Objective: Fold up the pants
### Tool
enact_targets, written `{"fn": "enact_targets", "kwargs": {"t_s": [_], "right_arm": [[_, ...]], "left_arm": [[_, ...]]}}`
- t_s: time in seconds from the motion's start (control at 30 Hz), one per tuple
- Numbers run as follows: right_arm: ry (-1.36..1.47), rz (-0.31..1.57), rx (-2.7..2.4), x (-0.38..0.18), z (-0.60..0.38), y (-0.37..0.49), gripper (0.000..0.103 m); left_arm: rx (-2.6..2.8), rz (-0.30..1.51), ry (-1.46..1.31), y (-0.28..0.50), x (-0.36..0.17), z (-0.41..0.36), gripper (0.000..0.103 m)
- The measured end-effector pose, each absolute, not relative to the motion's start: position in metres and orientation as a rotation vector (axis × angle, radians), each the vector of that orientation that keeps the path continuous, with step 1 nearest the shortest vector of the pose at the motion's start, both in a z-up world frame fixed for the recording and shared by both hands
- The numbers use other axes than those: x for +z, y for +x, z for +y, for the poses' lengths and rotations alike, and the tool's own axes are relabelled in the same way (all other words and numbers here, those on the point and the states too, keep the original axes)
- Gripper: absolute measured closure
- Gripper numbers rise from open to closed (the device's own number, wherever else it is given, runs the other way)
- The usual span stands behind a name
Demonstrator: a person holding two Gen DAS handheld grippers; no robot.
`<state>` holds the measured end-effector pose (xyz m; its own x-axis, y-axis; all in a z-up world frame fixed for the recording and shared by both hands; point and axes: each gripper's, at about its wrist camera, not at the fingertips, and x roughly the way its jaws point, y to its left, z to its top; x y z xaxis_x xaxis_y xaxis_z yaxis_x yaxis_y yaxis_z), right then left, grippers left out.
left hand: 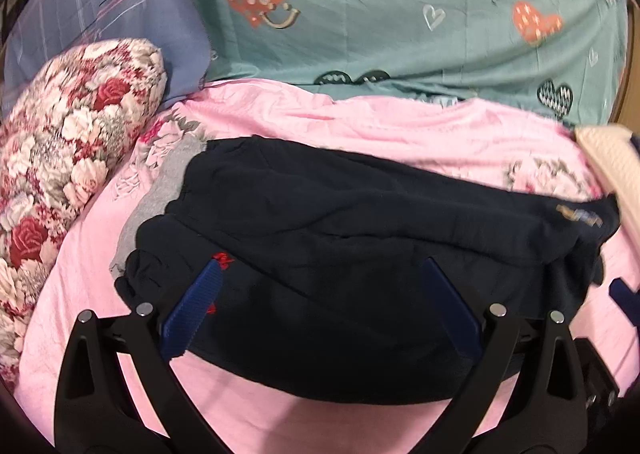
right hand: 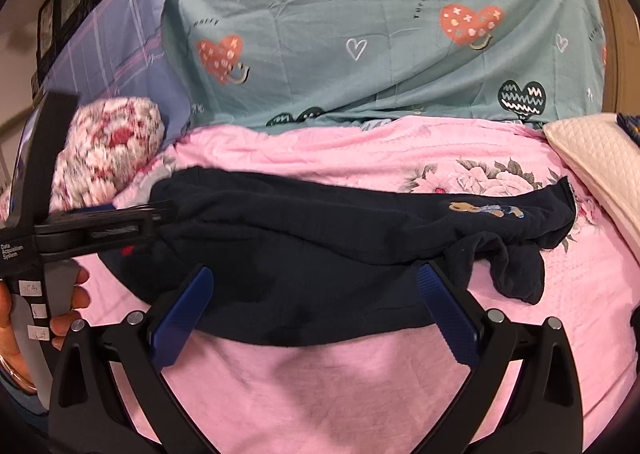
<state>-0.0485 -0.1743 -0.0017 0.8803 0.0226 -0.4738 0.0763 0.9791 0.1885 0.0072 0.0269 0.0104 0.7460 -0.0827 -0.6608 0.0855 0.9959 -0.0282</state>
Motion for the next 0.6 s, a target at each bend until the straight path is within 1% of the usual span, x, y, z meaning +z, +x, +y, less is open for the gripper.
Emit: {"fn": "enact_targets", "kwargs": {"t_s": [0.07, 0.17, 0.3, 0.4, 0.47, 0.6], "right_arm": [[0.262, 0.495, -0.036, 0.0, -0.186, -0.048, 0.001], [0.364, 0.535, -0.013, -0.004, -0.199, -0.044, 0.001], [0.418, 0.594, 0.008, -0.006, -0.202, -0.041, 0.001], [0.427, 0.578, -0.006, 0.004, -0.208, -0.048, 0.001], [0.459, 0.551, -0.017, 0.011, -0.22, -0.058, 0.001], [0.533, 0.528, -0.054, 0.012, -0.253, -0.08, 0.001]], "left_arm": [[-0.097, 0.738, -0.058, 0.004, 0.017, 0.05, 0.002], [-0.142, 0.807, -0.168, 0.002, 0.014, 0.096, 0.002], [-0.119, 0.915, -0.325, 0.008, -0.013, 0.159, 0.002], [-0.13, 1.042, -0.508, 0.022, -0.052, 0.197, 0.002], [-0.145, 1.085, -0.583, 0.028, -0.068, 0.207, 0.002], [-0.171, 1.074, -0.618, 0.04, -0.072, 0.209, 0.002]]}}
